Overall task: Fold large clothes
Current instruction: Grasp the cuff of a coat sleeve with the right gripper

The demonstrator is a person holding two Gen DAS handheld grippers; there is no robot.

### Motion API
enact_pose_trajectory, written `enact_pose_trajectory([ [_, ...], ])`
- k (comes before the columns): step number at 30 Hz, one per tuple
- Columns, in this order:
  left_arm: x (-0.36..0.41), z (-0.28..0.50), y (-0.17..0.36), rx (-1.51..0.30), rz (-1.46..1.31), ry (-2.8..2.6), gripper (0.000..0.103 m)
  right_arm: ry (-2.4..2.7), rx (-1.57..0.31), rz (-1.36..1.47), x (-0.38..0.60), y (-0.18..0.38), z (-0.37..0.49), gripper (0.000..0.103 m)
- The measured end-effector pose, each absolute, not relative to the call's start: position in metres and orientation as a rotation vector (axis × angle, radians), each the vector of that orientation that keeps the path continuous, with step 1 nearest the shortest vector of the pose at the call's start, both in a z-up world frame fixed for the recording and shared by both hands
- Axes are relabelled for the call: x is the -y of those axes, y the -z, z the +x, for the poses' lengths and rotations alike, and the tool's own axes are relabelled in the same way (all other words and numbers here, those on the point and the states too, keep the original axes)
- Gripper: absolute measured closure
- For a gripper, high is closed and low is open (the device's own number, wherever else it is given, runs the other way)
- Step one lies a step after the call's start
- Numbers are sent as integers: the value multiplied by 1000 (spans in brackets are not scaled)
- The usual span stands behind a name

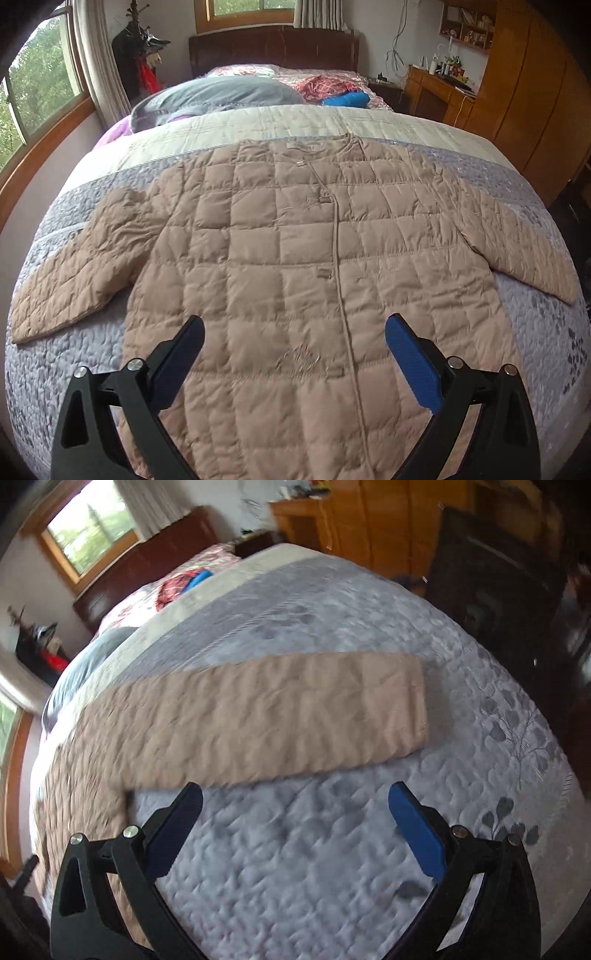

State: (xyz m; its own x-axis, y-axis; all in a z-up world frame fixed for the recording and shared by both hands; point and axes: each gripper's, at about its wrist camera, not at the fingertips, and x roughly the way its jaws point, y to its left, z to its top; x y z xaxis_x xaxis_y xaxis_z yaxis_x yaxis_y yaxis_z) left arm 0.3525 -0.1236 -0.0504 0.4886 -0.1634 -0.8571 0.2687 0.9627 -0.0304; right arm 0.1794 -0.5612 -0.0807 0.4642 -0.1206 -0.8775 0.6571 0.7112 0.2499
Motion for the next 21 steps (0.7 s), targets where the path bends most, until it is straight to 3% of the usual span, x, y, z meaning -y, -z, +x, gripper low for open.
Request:
enact_pose_trajectory([
  [8, 156, 410, 85, -1095, 83, 277, 5, 590, -1032, 767, 650, 141, 183, 5],
  [10, 161, 414, 92, -1105, 93, 273, 5, 553, -1022, 782, 654, 149, 184, 16],
  [11, 163, 416, 95, -1110, 93, 272, 6, 547, -1030, 789, 654, 153, 186, 30],
  [13, 164, 421, 101, -1119, 91, 264, 8, 563, -1034, 778, 655, 156, 190, 36],
  [16, 161, 425, 108, -1131, 82, 249, 12, 551, -1022, 767, 649, 152, 197, 75],
  [17, 159, 427, 110, -1136, 81, 244, 13, 522, -1015, 792, 648, 150, 202, 95],
  [21, 147, 426, 112, -1146, 77, 233, 23, 368, -895, 819, 619, 117, 221, 95],
])
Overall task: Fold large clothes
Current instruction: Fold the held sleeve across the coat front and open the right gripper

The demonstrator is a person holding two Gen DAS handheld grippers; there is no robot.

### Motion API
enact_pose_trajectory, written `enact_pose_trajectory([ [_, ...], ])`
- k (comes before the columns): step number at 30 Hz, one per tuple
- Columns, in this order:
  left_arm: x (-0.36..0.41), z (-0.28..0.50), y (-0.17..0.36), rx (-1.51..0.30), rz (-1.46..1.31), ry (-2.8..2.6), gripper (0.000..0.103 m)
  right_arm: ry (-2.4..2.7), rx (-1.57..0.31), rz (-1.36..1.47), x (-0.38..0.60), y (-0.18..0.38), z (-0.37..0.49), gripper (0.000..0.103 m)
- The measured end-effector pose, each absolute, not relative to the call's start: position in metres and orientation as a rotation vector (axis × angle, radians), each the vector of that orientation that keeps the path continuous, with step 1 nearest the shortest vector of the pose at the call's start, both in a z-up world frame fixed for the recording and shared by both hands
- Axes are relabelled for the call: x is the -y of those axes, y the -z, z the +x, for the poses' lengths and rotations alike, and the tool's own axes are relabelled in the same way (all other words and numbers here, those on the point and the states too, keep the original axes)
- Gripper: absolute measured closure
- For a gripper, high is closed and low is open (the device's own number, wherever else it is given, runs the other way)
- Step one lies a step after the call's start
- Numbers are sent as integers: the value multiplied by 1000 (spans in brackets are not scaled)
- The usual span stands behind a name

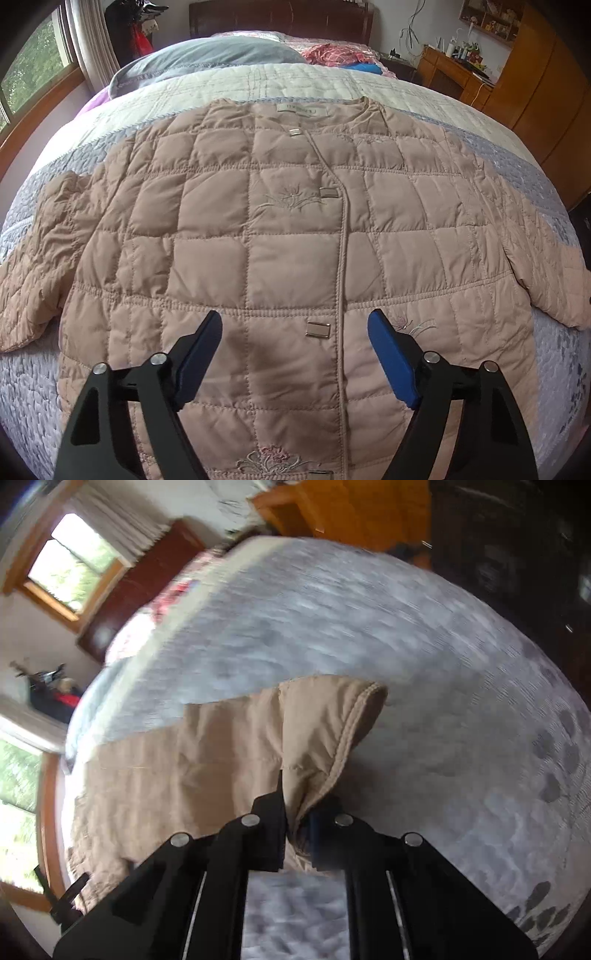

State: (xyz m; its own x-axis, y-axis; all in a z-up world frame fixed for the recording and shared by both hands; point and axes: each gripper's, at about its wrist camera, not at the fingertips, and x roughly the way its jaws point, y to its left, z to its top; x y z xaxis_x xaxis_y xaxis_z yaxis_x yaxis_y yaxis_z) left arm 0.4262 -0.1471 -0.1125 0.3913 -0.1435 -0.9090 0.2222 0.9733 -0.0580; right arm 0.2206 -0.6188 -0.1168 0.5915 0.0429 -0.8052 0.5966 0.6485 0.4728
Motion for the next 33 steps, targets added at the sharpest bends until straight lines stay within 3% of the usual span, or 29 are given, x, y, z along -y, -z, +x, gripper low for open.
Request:
enact_pose_trajectory([
  [4, 133, 423, 102, -1111, 70, 222, 24, 151, -805, 750, 554, 68, 259, 96],
  [9, 120, 425, 93, -1092, 63, 218, 24, -46, -845, 572, 439, 33, 335, 96],
  [18, 104, 433, 98, -1084, 44, 220, 24, -146, -1022, 376, 295, 69, 436, 96],
  [22, 108, 435, 98, -1081, 21, 266, 24, -247, -1065, 376, 267, 87, 444, 84],
  [24, 110, 435, 98, -1086, 0, 296, 23, -305, -1052, 385, 259, 85, 439, 69],
  [33, 165, 441, 108, -1185, -73, 481, 22, -20, -992, 395, 344, 57, 381, 66],
])
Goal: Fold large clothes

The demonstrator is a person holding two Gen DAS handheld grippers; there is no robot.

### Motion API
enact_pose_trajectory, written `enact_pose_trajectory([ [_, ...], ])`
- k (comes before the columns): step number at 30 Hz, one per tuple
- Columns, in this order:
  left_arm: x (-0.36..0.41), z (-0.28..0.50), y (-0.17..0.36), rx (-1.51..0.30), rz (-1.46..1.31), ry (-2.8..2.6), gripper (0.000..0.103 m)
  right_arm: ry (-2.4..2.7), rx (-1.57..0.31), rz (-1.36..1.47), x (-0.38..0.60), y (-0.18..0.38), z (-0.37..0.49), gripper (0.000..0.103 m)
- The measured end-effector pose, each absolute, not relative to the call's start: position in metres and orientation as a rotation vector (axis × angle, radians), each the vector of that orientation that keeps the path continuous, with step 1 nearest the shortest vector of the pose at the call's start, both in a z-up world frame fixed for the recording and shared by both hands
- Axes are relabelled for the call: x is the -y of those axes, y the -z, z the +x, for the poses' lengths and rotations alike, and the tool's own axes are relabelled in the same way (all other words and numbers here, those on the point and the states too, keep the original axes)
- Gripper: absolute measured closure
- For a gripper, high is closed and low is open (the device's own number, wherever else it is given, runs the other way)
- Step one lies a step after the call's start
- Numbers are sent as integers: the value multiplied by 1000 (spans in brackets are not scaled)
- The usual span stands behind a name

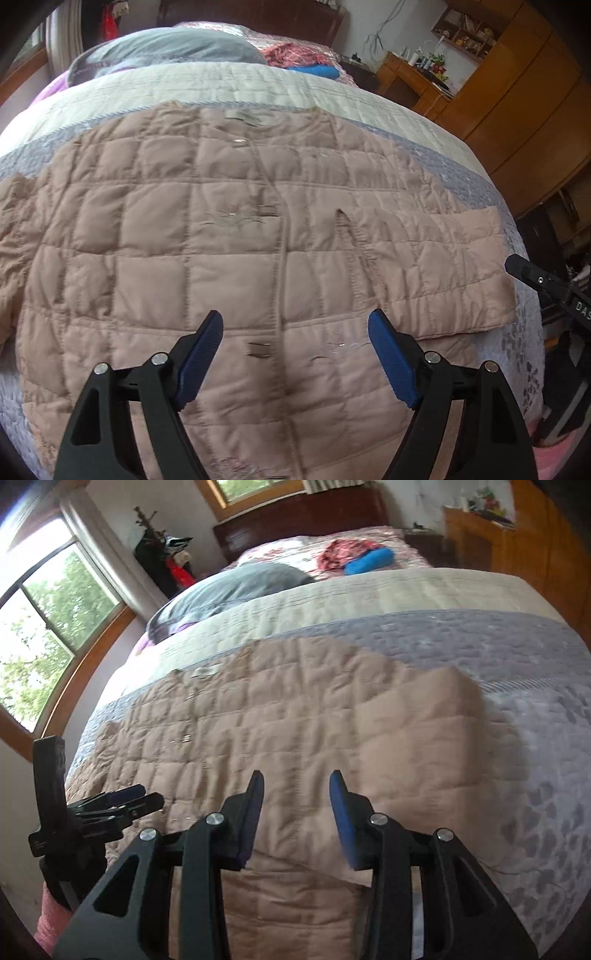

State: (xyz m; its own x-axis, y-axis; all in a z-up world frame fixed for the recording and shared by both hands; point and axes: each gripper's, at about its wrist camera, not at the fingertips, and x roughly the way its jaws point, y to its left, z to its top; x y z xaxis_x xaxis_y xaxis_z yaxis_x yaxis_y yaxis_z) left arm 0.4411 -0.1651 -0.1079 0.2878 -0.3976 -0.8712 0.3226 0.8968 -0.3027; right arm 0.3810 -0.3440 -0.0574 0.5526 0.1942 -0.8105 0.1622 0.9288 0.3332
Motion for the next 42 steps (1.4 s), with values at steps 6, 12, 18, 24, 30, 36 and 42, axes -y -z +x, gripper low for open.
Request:
enact_pose_trajectory([
  [6, 224, 451, 127, -1253, -86, 568, 31, 173, -1017, 435, 406, 83, 345, 66],
  [12, 224, 448, 113, -1160, -90, 608, 97, 190, -990, 486, 412, 96, 336, 66],
  [18, 147, 448, 74, -1013, -104, 503, 98, 103, -1007, 463, 384, 100, 352, 66],
  [24, 78, 465, 72, -994, -86, 359, 98, 6, -1025, 398, 342, 102, 377, 66],
  [30, 53, 473, 106, -1063, -84, 318, 98, -2, -1068, 326, 314, 115, 402, 66],
  [36, 54, 473, 135, -1091, -33, 301, 93, 31, -1111, 260, 304, 132, 410, 67],
  [42, 43, 472, 120, -1087, -40, 251, 75, 14, -1102, 226, 298, 118, 413, 66],
])
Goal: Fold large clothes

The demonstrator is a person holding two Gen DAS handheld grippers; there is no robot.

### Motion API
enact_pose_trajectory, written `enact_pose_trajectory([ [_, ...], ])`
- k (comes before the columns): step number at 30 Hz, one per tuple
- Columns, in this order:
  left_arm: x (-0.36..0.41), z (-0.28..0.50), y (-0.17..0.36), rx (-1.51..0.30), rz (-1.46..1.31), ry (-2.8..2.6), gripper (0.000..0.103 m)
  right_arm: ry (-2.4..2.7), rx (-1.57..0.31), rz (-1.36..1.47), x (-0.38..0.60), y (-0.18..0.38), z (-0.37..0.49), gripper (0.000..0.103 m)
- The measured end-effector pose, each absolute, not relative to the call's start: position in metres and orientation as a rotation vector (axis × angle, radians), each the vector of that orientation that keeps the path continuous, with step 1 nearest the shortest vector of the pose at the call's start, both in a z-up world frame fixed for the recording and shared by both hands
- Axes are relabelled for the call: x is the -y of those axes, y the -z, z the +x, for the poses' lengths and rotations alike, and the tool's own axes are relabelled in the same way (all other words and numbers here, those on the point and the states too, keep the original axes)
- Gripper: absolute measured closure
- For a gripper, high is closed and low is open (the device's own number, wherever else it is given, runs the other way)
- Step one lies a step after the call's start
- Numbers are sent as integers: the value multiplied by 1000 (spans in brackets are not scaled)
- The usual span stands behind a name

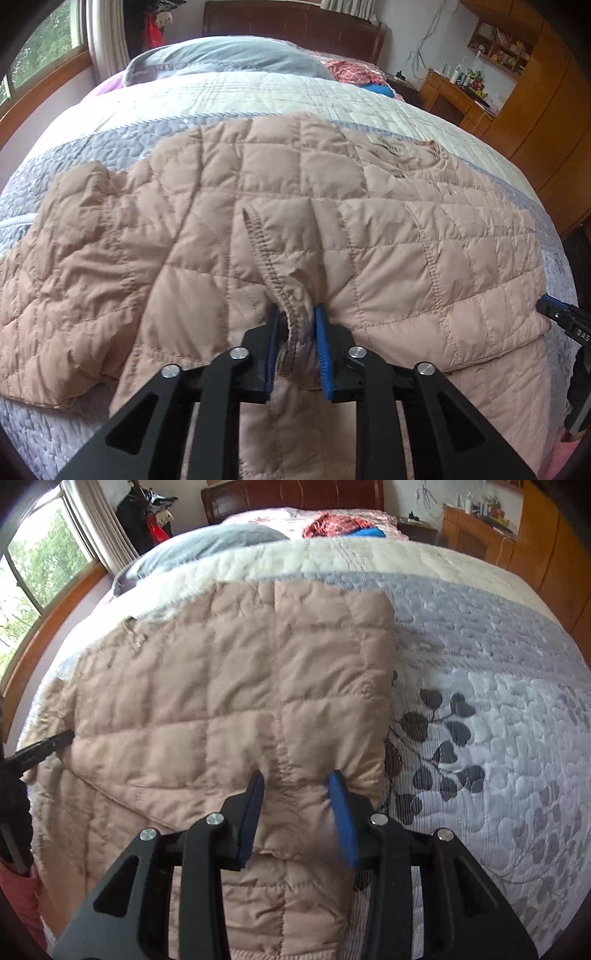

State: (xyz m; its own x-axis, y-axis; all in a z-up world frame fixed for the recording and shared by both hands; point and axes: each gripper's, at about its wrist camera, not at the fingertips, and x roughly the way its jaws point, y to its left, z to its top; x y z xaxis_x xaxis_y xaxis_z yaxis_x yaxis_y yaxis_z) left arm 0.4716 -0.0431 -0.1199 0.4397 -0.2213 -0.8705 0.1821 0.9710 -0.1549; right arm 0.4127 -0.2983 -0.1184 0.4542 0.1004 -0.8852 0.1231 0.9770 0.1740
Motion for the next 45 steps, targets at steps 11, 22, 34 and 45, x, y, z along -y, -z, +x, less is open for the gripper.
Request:
enact_pose_trajectory([
  [11, 105, 488, 93, -1013, 36, 260, 62, 17, -1083, 283, 305, 94, 478, 64],
  [22, 103, 491, 112, -1065, 37, 240, 62, -11, -1125, 396, 315, 119, 479, 65],
  [34, 96, 457, 122, -1066, 88, 236, 58, -88, -1173, 293, 253, 123, 430, 66],
  [45, 93, 457, 129, -1068, 81, 266, 57, -84, -1173, 311, 253, 135, 431, 64],
])
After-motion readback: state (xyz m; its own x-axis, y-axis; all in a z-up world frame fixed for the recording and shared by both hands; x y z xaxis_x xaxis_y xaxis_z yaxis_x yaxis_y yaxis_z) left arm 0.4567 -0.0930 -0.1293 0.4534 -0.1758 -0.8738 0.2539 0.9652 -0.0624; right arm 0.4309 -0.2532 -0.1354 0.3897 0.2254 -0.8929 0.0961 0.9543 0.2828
